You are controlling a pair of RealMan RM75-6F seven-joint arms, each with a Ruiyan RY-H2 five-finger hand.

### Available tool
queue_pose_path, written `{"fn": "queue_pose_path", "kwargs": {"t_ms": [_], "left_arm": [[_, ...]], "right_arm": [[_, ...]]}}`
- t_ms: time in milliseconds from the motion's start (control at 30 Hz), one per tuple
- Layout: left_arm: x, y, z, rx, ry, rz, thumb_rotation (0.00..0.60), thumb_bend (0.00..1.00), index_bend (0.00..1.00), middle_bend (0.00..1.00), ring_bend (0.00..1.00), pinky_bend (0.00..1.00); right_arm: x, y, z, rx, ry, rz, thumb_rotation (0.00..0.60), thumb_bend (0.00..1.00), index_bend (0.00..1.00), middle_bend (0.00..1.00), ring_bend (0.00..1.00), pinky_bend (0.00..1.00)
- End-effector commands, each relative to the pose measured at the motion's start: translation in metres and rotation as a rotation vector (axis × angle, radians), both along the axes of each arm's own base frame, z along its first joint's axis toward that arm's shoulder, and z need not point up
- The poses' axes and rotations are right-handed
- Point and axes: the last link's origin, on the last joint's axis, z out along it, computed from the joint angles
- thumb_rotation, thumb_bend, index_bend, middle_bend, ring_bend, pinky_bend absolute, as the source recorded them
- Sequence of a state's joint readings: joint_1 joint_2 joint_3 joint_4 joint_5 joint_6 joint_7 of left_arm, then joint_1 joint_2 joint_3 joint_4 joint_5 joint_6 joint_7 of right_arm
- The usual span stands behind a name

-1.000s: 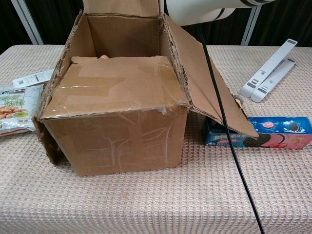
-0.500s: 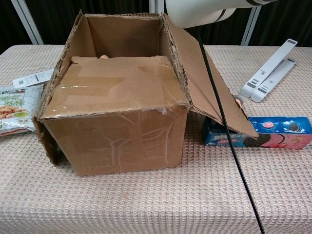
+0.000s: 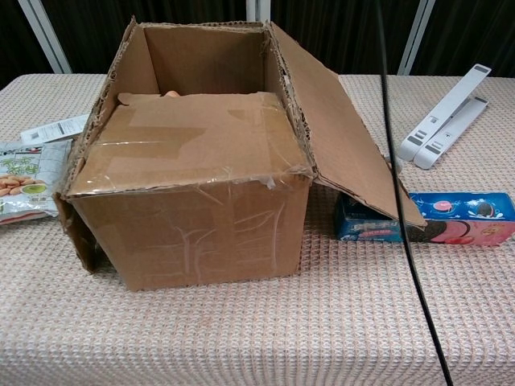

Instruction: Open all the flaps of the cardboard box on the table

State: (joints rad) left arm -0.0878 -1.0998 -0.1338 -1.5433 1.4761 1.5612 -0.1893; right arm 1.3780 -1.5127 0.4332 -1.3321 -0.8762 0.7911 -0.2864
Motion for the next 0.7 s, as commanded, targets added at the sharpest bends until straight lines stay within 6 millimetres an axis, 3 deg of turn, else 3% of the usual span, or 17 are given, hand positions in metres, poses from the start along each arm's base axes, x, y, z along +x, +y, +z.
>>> {"fn": "queue_pose_path", "kwargs": {"t_ms": [33, 167, 333, 700], "left_arm": [[0.002, 0.001, -0.001, -0.003, -0.003, -0.008, 0.600, 0.09, 0.05, 0.01, 0.07, 0.18], [0.006, 0.003, -0.002, -0.007, -0.002, -0.023, 0.600, 0.09, 0.05, 0.01, 0.07, 0.18], [0.007, 0.001, -0.002, -0.015, 0.001, -0.026, 0.600, 0.09, 0.05, 0.02, 0.07, 0.18], [0.004, 0.000, -0.002, -0.017, -0.007, -0.018, 0.600, 0.09, 0.05, 0.02, 0.07, 0.18]], "right_arm": [[-0.051, 0.036, 0.057, 0.233, 0.207, -0.248, 0.600, 0.39, 0.00, 0.06, 0.00, 0.00], [-0.063, 0.038, 0.057, 0.261, 0.268, -0.307, 0.600, 0.37, 0.00, 0.08, 0.00, 0.00], [-0.077, 0.041, 0.040, 0.355, 0.277, -0.367, 0.600, 0.37, 0.00, 0.07, 0.00, 0.00], [-0.078, 0.049, 0.010, 0.639, 0.180, -0.394, 0.600, 0.43, 0.00, 0.14, 0.02, 0.05]]}}
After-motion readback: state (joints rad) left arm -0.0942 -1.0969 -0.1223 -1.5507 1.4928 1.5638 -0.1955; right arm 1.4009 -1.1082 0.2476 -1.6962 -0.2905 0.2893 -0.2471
